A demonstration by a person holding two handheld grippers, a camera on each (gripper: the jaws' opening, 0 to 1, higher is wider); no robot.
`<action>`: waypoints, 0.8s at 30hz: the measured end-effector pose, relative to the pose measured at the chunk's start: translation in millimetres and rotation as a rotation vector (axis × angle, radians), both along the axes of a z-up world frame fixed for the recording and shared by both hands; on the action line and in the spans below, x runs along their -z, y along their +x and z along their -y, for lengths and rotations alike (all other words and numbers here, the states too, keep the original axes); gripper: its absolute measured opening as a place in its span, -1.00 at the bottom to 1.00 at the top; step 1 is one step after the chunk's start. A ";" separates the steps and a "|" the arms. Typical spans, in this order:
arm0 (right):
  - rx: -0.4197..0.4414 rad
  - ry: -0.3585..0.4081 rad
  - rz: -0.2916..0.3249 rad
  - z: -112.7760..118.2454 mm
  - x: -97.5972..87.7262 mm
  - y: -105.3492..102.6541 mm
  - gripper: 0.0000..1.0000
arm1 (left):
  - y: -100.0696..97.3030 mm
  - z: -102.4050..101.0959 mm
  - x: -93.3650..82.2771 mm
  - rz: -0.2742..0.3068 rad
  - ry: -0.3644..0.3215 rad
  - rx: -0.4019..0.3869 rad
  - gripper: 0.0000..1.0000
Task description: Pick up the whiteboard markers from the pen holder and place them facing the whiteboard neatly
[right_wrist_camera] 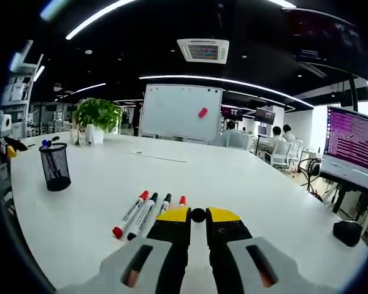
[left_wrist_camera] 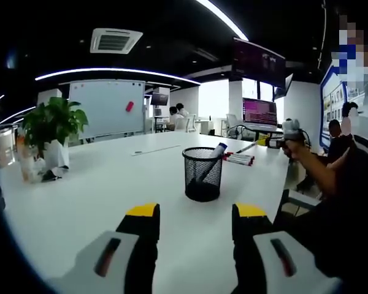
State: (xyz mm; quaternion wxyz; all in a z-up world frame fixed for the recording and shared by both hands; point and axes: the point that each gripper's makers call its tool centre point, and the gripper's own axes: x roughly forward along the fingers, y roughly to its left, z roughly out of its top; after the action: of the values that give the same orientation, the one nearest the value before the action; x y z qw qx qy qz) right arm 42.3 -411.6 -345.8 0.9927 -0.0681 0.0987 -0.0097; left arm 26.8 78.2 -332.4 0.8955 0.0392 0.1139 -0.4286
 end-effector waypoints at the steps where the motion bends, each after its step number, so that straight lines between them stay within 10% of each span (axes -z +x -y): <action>1: 0.000 -0.002 -0.007 -0.4 1.8 0.8 -0.74 | -0.2 0.2 -0.2 0.000 0.000 0.001 -0.03; 24: -0.009 0.027 -0.110 4.6 24.5 12.8 -0.74 | 1.1 0.0 -0.3 -0.005 -0.003 -0.003 -0.03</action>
State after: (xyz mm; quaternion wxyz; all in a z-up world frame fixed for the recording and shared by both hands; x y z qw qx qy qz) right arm 55.1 -416.3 -370.3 0.9866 -0.0559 0.1530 0.0000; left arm 27.9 78.2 -332.0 0.8958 0.0366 0.1155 -0.4276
